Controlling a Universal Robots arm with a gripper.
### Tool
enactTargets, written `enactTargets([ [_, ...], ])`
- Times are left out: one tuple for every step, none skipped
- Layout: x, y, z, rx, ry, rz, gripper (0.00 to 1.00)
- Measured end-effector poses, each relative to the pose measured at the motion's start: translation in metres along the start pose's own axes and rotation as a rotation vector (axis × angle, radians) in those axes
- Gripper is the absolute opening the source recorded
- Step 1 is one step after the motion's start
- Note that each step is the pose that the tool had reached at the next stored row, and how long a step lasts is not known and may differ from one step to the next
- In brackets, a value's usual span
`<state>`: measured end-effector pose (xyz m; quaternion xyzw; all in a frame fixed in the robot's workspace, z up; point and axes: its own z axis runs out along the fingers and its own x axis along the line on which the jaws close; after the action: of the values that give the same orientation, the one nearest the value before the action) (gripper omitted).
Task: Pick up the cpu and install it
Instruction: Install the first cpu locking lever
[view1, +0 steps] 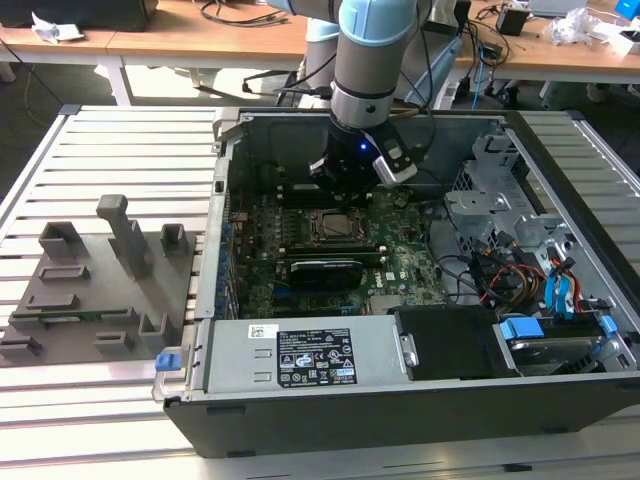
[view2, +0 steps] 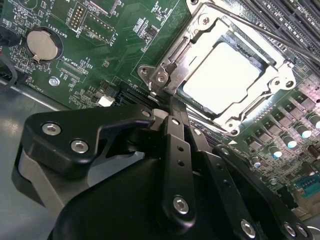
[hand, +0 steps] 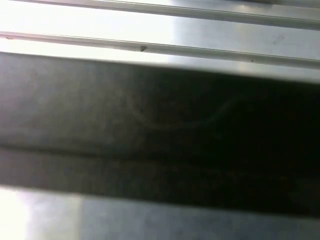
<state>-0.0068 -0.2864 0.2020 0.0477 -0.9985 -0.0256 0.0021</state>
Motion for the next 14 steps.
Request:
enactTargets([
  [0.0000, 0.0000, -0.0003, 0.0000, 0.0000, 0.000, 0.11],
  [0.0001, -0.0001, -0.0010, 0.0005, 0.0001, -0.001, 0.11],
  [0.0000, 0.0000, -0.0013, 0.0004, 0.0002, -0.001, 0.11],
  [0.0000, 0.0001, -0.0015, 0.0000, 0.0001, -0.001, 0.11],
  [0.0000, 0.0001, -0.0016, -0.0001, 0.0000, -0.001, 0.11],
  [0.0000, 0.0001, -0.0016, -0.0003, 0.0000, -0.001, 0.11],
  [0.0000, -0.0002, -0.0018, -0.0001, 0.0001, -0.001, 0.11],
  [0.0000, -0.0006, -0.0018, -0.0001, 0.0002, -0.001, 0.11],
  [0.0001, -0.0013, -0.0019, 0.0000, 0.0002, -0.001, 0.11],
  [0.0002, -0.0020, -0.0019, 0.0003, 0.0002, -0.001, 0.11],
  [0.0002, -0.0028, -0.0019, 0.0002, 0.0000, -0.001, 0.11],
  [0.0003, -0.0035, -0.0019, -0.0002, -0.0001, -0.001, 0.11],
  [0.0004, -0.0041, -0.0019, -0.0005, 0.0000, -0.001, 0.11],
  [0.0005, -0.0051, -0.0020, -0.0001, 0.0001, -0.001, 0.11],
])
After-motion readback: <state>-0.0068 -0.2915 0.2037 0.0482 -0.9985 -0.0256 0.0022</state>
